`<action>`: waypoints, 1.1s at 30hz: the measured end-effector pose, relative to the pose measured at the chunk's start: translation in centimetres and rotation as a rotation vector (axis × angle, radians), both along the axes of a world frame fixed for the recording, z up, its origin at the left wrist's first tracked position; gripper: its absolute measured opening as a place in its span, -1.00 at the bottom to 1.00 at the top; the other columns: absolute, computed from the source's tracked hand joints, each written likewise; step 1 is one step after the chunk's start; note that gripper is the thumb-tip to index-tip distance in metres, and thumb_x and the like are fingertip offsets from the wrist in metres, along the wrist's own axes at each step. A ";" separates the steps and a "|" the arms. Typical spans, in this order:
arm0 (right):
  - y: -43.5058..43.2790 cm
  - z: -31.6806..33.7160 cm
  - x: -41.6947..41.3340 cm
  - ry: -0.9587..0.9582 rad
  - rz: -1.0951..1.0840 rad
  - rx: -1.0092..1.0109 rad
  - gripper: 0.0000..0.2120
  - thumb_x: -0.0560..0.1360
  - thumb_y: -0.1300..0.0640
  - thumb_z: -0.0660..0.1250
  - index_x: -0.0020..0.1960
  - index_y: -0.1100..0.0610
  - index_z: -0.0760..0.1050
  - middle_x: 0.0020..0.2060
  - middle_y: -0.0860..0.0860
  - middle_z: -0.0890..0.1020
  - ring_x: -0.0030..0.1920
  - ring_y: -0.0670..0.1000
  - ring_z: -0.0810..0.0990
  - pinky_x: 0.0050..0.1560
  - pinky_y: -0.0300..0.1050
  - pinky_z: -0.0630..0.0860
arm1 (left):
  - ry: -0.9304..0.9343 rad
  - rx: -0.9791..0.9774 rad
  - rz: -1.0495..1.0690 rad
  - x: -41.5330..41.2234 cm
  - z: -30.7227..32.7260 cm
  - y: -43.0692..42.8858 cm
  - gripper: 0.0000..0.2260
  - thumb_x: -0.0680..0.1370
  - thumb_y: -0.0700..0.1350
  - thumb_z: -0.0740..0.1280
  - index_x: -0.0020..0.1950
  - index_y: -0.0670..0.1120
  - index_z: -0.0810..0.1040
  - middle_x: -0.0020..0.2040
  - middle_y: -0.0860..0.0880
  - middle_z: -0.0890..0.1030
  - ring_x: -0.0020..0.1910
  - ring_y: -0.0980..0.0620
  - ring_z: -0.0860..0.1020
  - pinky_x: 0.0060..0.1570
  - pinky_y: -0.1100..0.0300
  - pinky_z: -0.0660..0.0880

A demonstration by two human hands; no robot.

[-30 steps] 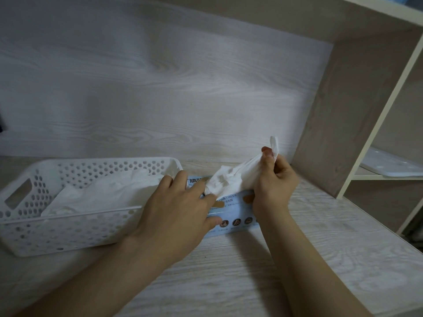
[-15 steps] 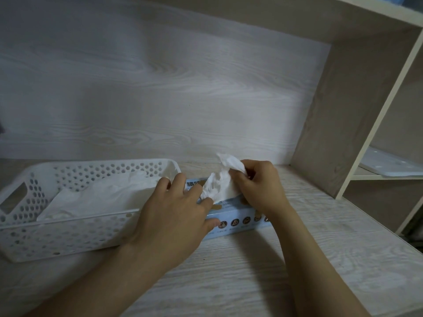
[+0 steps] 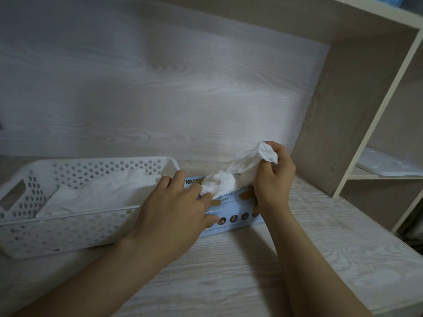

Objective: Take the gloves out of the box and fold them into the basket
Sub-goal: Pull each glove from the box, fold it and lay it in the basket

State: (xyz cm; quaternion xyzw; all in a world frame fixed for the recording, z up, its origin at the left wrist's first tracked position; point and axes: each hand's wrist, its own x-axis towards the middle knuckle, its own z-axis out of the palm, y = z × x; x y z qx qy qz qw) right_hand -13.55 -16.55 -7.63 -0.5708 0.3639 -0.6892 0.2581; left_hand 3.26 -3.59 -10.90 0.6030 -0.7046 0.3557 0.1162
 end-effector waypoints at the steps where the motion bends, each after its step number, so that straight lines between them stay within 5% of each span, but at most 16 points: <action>1: -0.4 0.0 -0.2 -0.099 -0.017 0.031 -0.74 0.57 0.36 0.18 0.05 0.15 0.60 -0.13 -0.05 0.67 -0.16 -0.12 0.62 -0.13 -0.09 0.62 | -0.004 0.001 0.001 0.0 0.0 0.0 -0.46 0.64 0.32 0.04 0.05 0.03 0.71 -0.20 0.04 0.60 -0.11 -0.12 0.42 -0.14 -0.02 0.37; 5: -1.0 0.1 -1.0 -0.389 0.132 0.112 -0.98 0.57 0.31 0.28 -0.04 0.25 0.46 -0.28 0.07 0.49 -0.31 -0.03 0.50 -0.29 -0.07 0.52 | -0.028 -0.006 0.006 0.1 0.0 0.1 -0.52 0.64 0.31 0.13 0.03 0.04 0.71 -0.21 0.04 0.57 -0.12 -0.12 0.39 -0.13 -0.02 0.35; 9: 0.4 0.4 -1.0 -0.385 0.180 -0.012 -0.72 0.61 0.12 0.39 -0.25 0.13 0.45 -0.41 0.01 0.47 -0.39 0.03 0.43 -0.35 -0.11 0.44 | -0.023 -0.005 0.018 0.1 0.0 0.2 -0.48 0.63 0.30 0.09 0.09 0.03 0.73 -0.19 0.02 0.62 -0.12 -0.14 0.43 -0.11 -0.04 0.36; 12: 0.4 1.6 -1.7 -0.501 0.217 0.108 -0.71 0.60 0.11 0.37 -0.30 0.00 0.54 -0.45 -0.05 0.46 -0.44 -0.04 0.40 -0.40 -0.18 0.37 | -0.036 -0.001 0.026 0.2 0.1 0.3 -0.51 0.62 0.30 0.12 0.09 0.03 0.73 -0.19 0.01 0.62 -0.11 -0.15 0.44 -0.05 -0.07 0.38; 14: -0.3 1.9 -2.2 -0.626 0.319 0.223 -0.51 0.70 0.21 0.22 -0.38 -0.04 0.24 -0.44 -0.03 0.50 -0.42 -0.05 0.48 -0.38 -0.17 0.43 | -0.036 0.003 0.042 0.1 0.2 0.5 -0.52 0.63 0.29 0.14 0.10 0.03 0.72 -0.18 0.00 0.62 -0.07 -0.16 0.46 0.02 -0.11 0.40; 15: 0.0 1.9 -2.2 -0.577 0.358 0.243 -0.44 0.69 0.21 0.22 0.33 0.26 -0.20 -0.40 0.01 0.54 -0.38 -0.02 0.54 -0.34 -0.16 0.48 | -0.028 -0.001 0.047 0.0 0.2 0.6 -0.50 0.63 0.29 0.11 0.10 0.01 0.72 -0.17 -0.01 0.63 -0.05 -0.16 0.47 0.05 -0.14 0.40; 16: 0.1 1.9 -1.9 -0.432 0.336 0.226 -0.79 0.65 0.23 0.27 0.13 0.32 0.63 -0.35 0.02 0.60 -0.33 0.00 0.60 -0.29 -0.16 0.52 | -0.013 -0.007 0.048 0.0 0.3 0.7 -0.48 0.63 0.29 0.09 0.11 0.00 0.72 -0.16 -0.01 0.64 -0.04 -0.17 0.48 0.08 -0.16 0.40; 19: 1.7 1.8 -0.7 0.023 0.287 0.227 -0.83 0.60 0.27 0.37 -0.12 0.08 0.65 -0.39 -0.10 0.68 -0.35 -0.13 0.65 -0.32 -0.23 0.54 | 0.091 -0.063 0.029 -0.3 0.6 1.2 -0.49 0.59 0.35 0.18 0.09 -0.03 0.69 -0.12 0.00 0.64 -0.02 -0.14 0.49 0.15 -0.16 0.40; 22: 2.3 1.9 0.0 0.262 0.490 0.286 -0.87 0.58 0.17 0.42 0.04 0.06 0.74 -0.14 0.01 0.78 -0.10 0.00 0.76 -0.20 -0.11 0.62 | 0.253 -0.177 -0.005 -0.8 1.3 1.8 -0.51 0.54 0.39 0.27 -0.02 -0.06 0.55 -0.17 0.01 0.55 -0.10 -0.13 0.46 0.04 -0.11 0.41; 28: 3.0 2.1 0.3 0.276 0.628 0.317 -0.78 0.64 0.17 0.33 0.12 0.02 0.74 0.01 0.12 0.77 0.11 0.21 0.74 0.06 0.25 0.68 | 0.374 -0.266 -0.158 -0.5 2.0 2.2 -0.46 0.48 0.31 0.46 0.27 -0.02 0.52 0.08 -0.04 0.52 -0.01 -0.10 0.49 0.02 -0.04 0.41; 33: 3.4 2.3 0.5 0.173 0.829 0.417 -0.63 0.57 0.21 0.22 0.28 0.07 0.67 0.07 0.25 0.74 0.11 0.28 0.73 0.15 0.29 0.64 | 0.231 -0.191 -0.289 -0.6 2.1 2.3 -0.39 0.38 0.44 0.47 0.15 -0.03 0.66 0.13 -0.07 0.57 0.05 -0.13 0.50 0.10 -0.10 0.41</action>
